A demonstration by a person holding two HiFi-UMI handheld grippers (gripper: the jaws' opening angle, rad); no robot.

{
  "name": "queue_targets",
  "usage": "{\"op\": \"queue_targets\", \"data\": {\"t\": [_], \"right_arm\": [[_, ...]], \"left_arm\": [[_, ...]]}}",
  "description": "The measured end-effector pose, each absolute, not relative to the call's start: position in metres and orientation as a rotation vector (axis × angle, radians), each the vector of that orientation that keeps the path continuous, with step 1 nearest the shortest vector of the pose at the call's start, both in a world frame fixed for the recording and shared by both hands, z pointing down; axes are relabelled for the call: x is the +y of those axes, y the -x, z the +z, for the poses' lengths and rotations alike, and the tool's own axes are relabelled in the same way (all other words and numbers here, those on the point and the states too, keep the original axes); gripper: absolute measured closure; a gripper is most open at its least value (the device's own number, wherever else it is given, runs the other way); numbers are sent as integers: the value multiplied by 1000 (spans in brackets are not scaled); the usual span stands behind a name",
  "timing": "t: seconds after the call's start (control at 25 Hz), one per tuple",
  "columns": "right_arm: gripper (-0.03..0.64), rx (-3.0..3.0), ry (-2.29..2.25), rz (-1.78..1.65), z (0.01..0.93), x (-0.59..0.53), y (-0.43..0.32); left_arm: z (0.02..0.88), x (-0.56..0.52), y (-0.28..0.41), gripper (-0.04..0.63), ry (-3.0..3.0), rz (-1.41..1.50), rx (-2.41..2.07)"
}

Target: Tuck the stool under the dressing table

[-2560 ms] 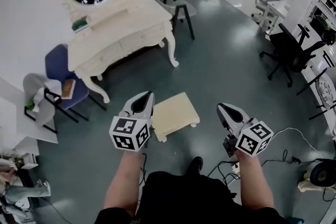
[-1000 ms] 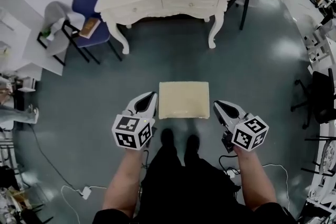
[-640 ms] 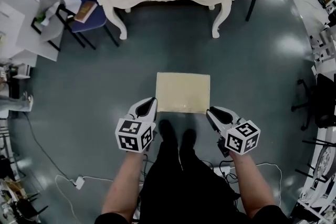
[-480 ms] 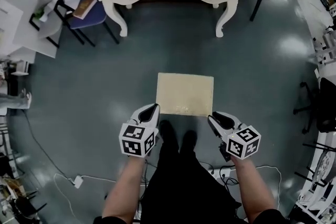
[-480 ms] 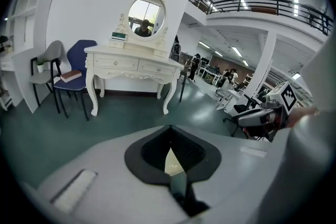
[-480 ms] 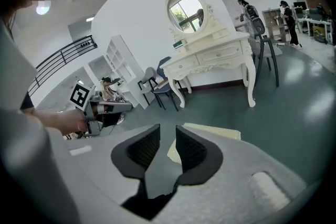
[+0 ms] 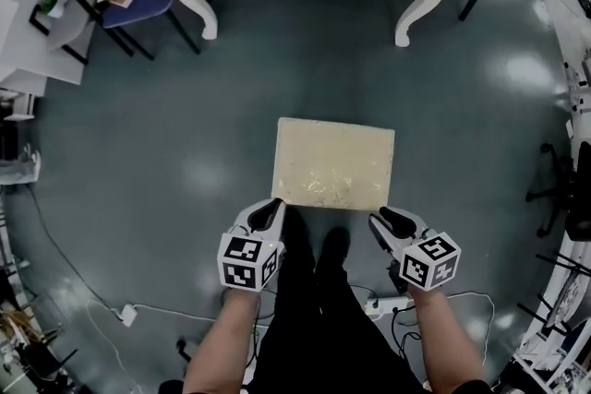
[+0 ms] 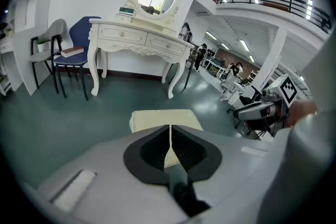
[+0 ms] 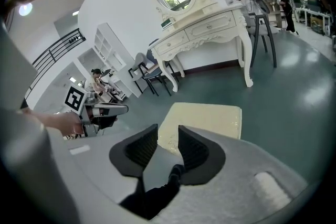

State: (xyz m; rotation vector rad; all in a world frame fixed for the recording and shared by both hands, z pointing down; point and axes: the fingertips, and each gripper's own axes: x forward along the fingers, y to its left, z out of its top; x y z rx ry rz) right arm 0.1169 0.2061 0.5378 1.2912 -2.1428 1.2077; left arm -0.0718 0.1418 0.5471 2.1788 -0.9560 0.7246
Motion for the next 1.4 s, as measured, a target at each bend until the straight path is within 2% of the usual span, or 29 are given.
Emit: {"op": "queue_targets", "data": {"t": [0.64,0.88,1.04,1.12,1.2,1.28,1.4], "right_arm": [[457,-2052,-1191,1239,670,204,-107],[429,-2012,-1221,1249,690,208,-121],[395,-1964,-1264,1228,699,210,-138],[360,-1927,-1276,1208,706,212,-146],[291,-1881,-1284,1196,717,215,-153],[249,-1834,-1298,1188,728,219,-161],[238,-1767,-1309,1170,745,225,-172]], "left_arm": [[692,146,77,529,-2084,786,-926],[714,150,82,455,-2066,853,-905],[727,151,77,374,-2038,894,-869],[733,150,76,336,-2022,915,-866],[741,150,76,280,-1994,939,-863],[749,154,76,224,-1965,972,-848],[760,161,77,186,-1950,1039,-828]]}}
